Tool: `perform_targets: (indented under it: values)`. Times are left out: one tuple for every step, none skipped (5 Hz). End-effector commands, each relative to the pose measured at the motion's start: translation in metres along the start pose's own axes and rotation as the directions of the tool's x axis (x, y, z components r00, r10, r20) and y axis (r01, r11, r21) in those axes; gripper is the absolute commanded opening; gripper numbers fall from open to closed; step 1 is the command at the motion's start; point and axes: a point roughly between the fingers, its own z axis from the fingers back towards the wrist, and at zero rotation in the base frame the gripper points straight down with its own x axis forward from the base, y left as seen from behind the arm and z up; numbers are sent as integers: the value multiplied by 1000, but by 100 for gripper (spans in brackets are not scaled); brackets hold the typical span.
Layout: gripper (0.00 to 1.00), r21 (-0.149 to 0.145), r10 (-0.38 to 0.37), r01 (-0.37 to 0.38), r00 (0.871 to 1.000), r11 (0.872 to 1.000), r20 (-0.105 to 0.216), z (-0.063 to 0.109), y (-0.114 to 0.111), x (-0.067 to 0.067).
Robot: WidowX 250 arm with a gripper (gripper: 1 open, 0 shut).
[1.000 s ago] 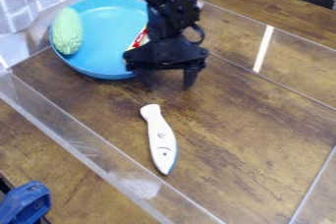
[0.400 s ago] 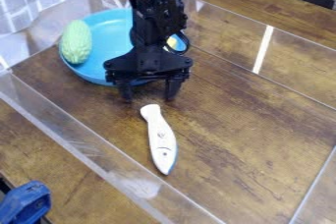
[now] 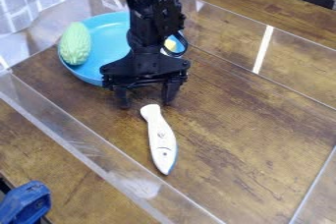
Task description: Put the white object in the blue tray
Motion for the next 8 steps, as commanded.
perform_targets:
  values:
    - [100,31,-30,32,999,999,-43,2,2,-16]
    - [100,31,-28,30,998,999,-59,4,1,-20]
    - [100,28,-32,34,997,999,-74,7,-2,-24]
    - [100,29,-40,43,995,999,-86,9,-3,-28]
    - [100,28,-43,46,994,999,-99,12,-6,-31]
    - [100,27,-45,48,993,998,-110,13,-8,-34]
    - [100,26,-45,48,992,998,-120,15,-10,-36]
    - [100,27,-45,49,991,998,-128,16,-11,-37]
